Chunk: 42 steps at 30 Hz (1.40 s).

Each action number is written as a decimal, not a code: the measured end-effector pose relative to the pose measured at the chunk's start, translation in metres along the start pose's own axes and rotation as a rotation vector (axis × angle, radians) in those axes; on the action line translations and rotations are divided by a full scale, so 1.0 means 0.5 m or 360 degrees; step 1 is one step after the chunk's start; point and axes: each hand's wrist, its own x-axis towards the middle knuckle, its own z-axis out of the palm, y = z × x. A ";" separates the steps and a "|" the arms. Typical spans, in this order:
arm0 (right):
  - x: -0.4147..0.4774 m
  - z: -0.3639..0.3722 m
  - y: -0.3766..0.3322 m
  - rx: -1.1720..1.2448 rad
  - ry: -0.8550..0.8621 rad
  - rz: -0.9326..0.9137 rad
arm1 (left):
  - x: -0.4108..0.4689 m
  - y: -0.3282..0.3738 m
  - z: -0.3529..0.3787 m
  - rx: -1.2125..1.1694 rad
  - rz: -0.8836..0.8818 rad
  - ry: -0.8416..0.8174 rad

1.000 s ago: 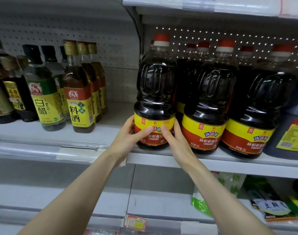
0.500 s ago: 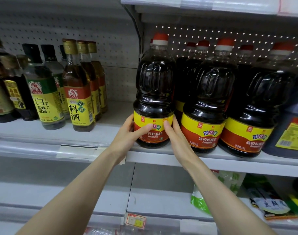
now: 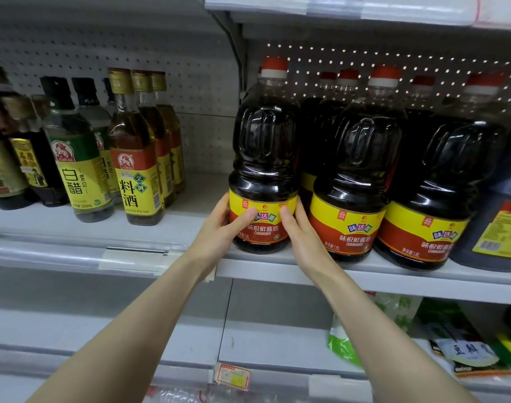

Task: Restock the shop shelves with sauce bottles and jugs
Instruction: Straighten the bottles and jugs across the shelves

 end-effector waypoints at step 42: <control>-0.164 -0.132 -0.115 -0.0134 0.0487 0.0078 | -0.074 0.073 0.148 0.0286 -0.0014 0.0510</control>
